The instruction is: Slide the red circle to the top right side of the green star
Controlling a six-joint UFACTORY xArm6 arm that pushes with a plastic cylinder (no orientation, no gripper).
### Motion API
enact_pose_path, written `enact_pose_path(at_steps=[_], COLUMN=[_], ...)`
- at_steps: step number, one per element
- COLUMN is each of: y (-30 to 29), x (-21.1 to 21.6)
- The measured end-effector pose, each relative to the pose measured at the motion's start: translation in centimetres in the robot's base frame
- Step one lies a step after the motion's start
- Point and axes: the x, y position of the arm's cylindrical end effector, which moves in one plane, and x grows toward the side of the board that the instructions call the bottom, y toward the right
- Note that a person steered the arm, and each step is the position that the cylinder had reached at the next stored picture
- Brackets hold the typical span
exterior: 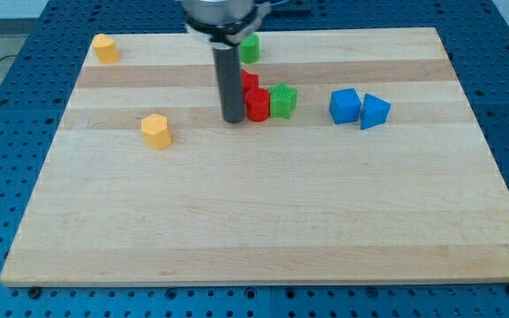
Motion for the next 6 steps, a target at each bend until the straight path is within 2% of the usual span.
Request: enact_pose_path(at_steps=[2, 3, 4, 6], y=[3.1, 1.9, 2.5, 8.5], x=[-2.5, 0.0, -1.3, -10.3])
